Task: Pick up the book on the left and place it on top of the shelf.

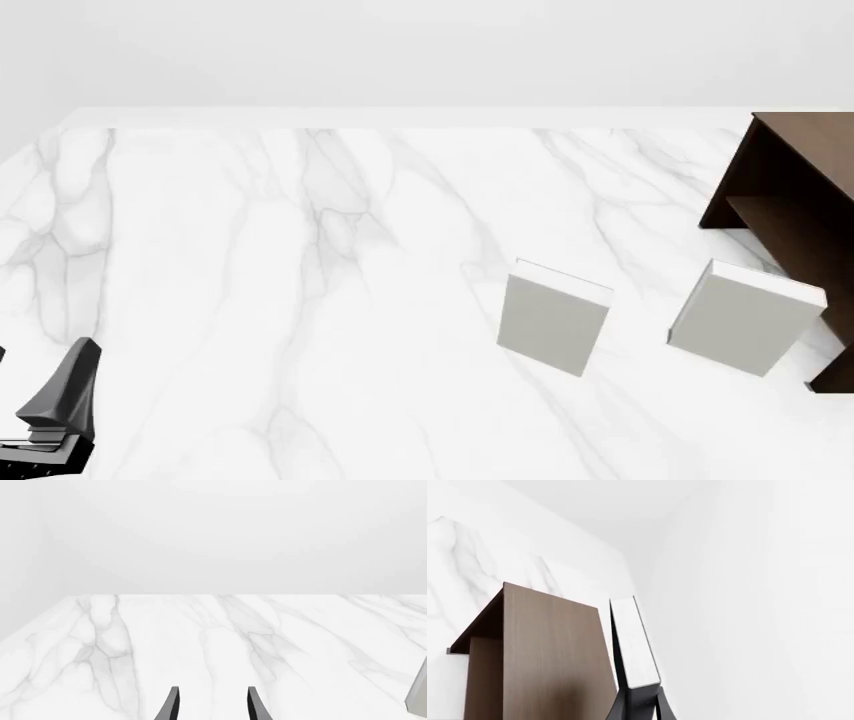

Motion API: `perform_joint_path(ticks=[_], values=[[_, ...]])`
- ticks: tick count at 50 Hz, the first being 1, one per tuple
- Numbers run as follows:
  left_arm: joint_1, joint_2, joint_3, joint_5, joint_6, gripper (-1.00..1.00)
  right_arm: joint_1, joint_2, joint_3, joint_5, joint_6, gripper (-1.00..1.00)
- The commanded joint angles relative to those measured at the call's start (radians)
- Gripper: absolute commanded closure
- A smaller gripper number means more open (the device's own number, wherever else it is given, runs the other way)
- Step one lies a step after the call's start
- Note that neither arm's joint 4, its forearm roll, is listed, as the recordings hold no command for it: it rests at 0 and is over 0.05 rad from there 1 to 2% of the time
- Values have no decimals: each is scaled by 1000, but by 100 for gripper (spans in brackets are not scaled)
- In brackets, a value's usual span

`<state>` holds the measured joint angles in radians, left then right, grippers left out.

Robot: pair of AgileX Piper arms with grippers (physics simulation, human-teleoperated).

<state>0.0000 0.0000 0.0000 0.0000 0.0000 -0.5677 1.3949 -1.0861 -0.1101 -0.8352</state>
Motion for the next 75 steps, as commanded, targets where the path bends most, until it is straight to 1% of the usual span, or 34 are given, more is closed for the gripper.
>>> perform_joint_path(ticks=[1,24,43,53,55,57,58,63,68,75], values=[[0,0,0,0,0,-100,2,36,-18,-31,10,100],[0,0,0,0,0,-100,-22,77,-19,-53,-10,100],[0,0,0,0,0,-100,-8,147,-25,-79,-20,100],[0,0,0,0,0,-100,9,174,-36,-81,-24,100],[0,0,0,0,0,-100,14,183,-39,-62,-16,100],[0,0,0,0,0,-100,15,180,-35,-64,-17,100],[0,0,0,0,0,-100,15,181,-38,-54,-11,-100],[0,0,0,0,0,-100,16,175,-26,-58,-4,-100],[0,0,0,0,0,-100,19,158,1,-64,14,-100],[0,0,0,0,0,-100,19,102,39,-61,38,-100]])
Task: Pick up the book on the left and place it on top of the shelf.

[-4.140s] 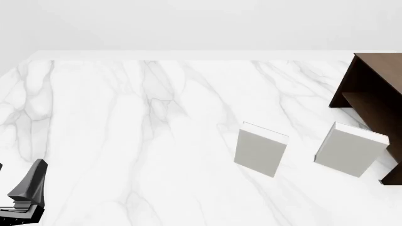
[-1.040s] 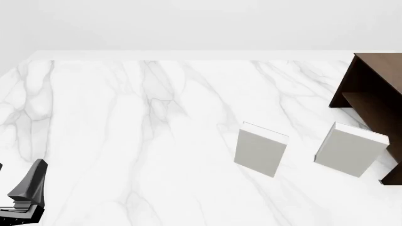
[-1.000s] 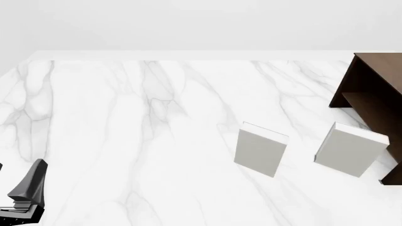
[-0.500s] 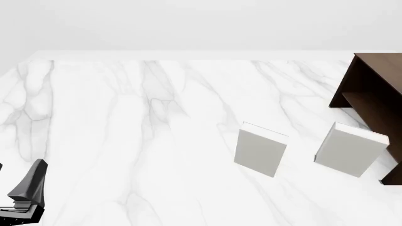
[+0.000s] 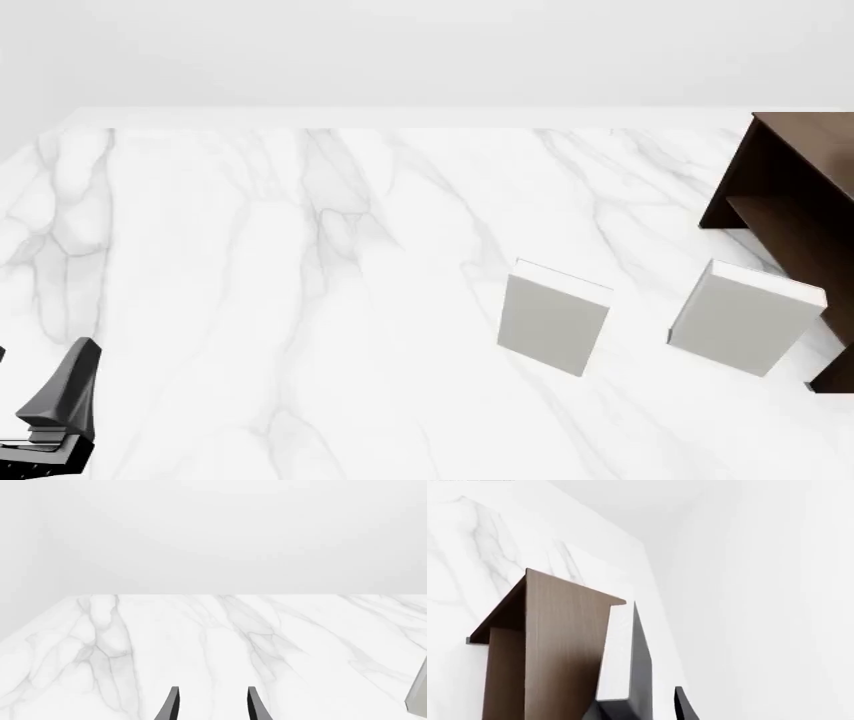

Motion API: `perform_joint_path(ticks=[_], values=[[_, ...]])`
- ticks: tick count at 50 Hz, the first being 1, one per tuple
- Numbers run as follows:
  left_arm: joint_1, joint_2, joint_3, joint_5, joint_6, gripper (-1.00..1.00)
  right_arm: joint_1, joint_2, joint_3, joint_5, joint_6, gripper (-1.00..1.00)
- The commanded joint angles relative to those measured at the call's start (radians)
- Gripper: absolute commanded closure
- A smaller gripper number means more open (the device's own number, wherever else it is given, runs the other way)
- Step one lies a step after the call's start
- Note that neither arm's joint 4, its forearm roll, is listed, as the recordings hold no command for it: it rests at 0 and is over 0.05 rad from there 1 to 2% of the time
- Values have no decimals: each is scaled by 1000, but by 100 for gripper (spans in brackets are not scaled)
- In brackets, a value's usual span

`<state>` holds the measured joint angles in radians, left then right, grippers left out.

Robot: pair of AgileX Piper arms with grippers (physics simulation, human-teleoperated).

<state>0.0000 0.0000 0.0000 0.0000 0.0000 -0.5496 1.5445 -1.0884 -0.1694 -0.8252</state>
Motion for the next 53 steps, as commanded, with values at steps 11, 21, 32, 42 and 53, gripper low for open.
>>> perform_joint_path(ticks=[11,21,32,42,53], values=[[0,0,0,0,0,-100,12,-164,109,15,92,-100],[0,0,0,0,0,-100,50,-318,191,49,181,-100],[0,0,0,0,0,-100,68,-351,237,16,250,-100],[0,0,0,0,0,-100,94,-348,230,-63,293,-100],[0,0,0,0,0,-100,109,-367,233,-171,396,-100]])
